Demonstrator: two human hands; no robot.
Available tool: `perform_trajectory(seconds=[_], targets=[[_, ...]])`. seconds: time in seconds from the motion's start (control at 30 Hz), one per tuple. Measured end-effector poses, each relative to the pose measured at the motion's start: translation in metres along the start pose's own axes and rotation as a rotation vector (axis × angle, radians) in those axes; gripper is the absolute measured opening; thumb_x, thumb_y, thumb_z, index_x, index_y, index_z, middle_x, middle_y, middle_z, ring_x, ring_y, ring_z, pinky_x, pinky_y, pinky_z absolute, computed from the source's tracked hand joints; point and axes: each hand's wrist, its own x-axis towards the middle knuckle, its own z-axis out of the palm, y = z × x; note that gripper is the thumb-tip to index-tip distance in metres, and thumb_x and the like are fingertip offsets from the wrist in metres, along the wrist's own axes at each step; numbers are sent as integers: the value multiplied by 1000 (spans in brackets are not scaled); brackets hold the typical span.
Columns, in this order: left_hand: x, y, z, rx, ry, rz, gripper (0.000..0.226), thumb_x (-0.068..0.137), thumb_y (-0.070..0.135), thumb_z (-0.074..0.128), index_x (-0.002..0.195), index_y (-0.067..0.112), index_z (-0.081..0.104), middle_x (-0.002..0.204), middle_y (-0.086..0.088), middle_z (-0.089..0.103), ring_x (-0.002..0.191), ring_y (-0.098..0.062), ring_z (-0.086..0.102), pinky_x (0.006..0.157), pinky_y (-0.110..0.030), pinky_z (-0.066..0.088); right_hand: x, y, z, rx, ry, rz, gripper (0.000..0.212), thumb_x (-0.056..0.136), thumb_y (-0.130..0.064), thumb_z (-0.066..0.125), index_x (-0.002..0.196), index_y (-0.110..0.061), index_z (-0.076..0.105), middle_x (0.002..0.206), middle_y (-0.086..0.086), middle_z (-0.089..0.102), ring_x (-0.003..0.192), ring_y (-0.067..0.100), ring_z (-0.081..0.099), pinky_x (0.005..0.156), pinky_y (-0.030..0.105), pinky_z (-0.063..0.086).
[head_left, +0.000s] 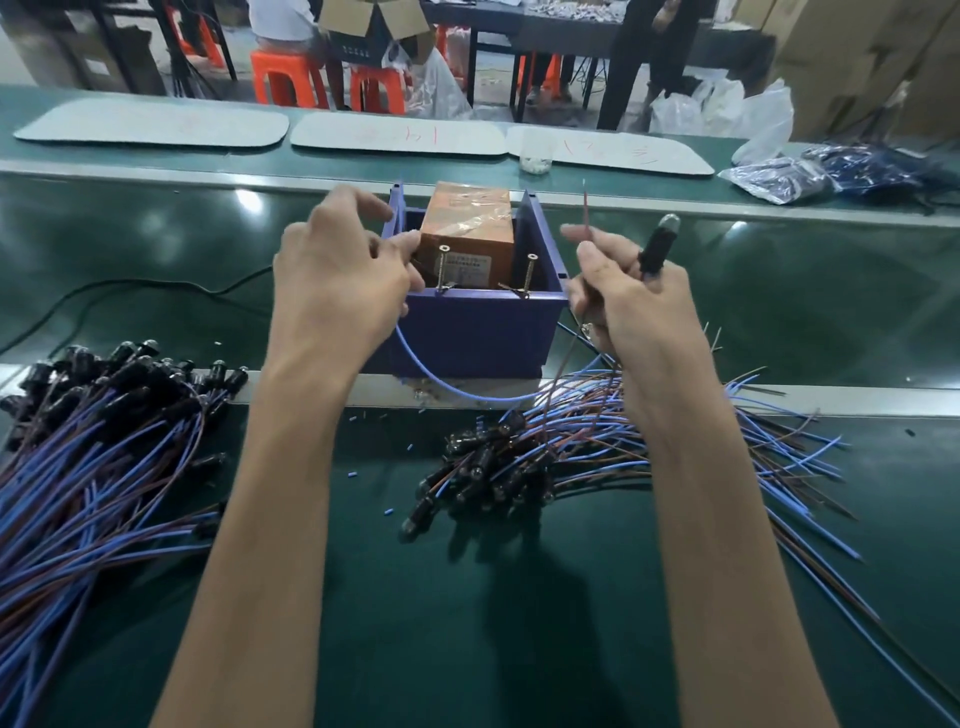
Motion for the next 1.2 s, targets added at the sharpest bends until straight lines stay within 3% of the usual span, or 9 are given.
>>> perform_trajectory(seconds=[0.1, 0.17, 0.27, 0.47, 0.6, 0.77, 0.87, 1.0, 1.2], targets=[[2, -5, -4, 73, 4, -33, 2, 92, 21, 61, 93, 22, 59, 65, 9, 68, 57, -1, 60, 72, -24, 55, 1, 1, -2, -19, 78, 9, 26, 98, -10, 48, 116, -26, 60, 46, -12, 45, 46, 0, 39, 47, 10, 32], [3, -8, -5, 95, -6, -52, 5, 91, 19, 60, 90, 22, 64, 64, 10, 68, 63, 1, 61, 64, -20, 53, 1, 2, -3, -17, 118, 9, 27, 97, -8, 48, 113, -23, 63, 45, -14, 44, 45, -1, 38, 46, 9, 32], [4, -11, -7, 102, -33, -85, 13, 88, 15, 57, 86, 22, 67, 59, 12, 68, 51, 9, 56, 41, -5, 38, 3, 6, -5, -3, 184, 18, 23, 96, -6, 49, 102, -16, 69, 47, -13, 43, 43, -1, 37, 46, 9, 32], [5, -16, -12, 69, -120, -147, 16, 88, 12, 57, 78, 22, 66, 59, 21, 67, 41, 7, 55, 44, -2, 38, 13, 14, -21, 2, 229, 72, 19, 94, -5, 53, 94, -8, 71, 41, -17, 37, 40, 1, 31, 43, 13, 25], [5, -18, -11, 94, -179, -173, 17, 88, 12, 57, 76, 21, 66, 58, 16, 69, 42, 6, 56, 46, -2, 39, 16, 21, -30, -28, 182, 122, 22, 94, -5, 51, 87, -12, 72, 46, -11, 36, 41, 2, 25, 40, 15, 18], [4, -19, -8, 131, -227, -184, 16, 86, 14, 59, 76, 22, 67, 59, 15, 69, 42, 6, 56, 62, -22, 45, 17, 26, -25, -40, 108, 147, 26, 95, -5, 50, 80, -15, 70, 46, -9, 42, 38, 0, 33, 39, 12, 24], [4, -18, -4, 155, -237, -194, 14, 86, 16, 59, 76, 23, 68, 59, 16, 69, 42, 6, 56, 65, -23, 46, 17, 26, -19, -42, 81, 144, 23, 96, -5, 51, 81, -13, 68, 46, -7, 53, 44, 2, 44, 47, 12, 32], [3, -17, -3, 151, -261, -184, 14, 86, 18, 59, 77, 23, 68, 59, 17, 69, 42, 5, 56, 65, -23, 46, 15, 26, -13, -88, -1, 155, 24, 98, -10, 50, 84, -16, 68, 45, -7, 59, 35, 1, 30, 36, 9, 22], [3, -17, -7, 116, -290, -175, 14, 88, 18, 61, 77, 23, 68, 60, 15, 70, 42, 4, 55, 62, -23, 45, 15, 27, -16, -57, -37, 159, 25, 99, -11, 49, 85, -17, 69, 51, -6, 62, 34, 2, 28, 35, 11, 21]])
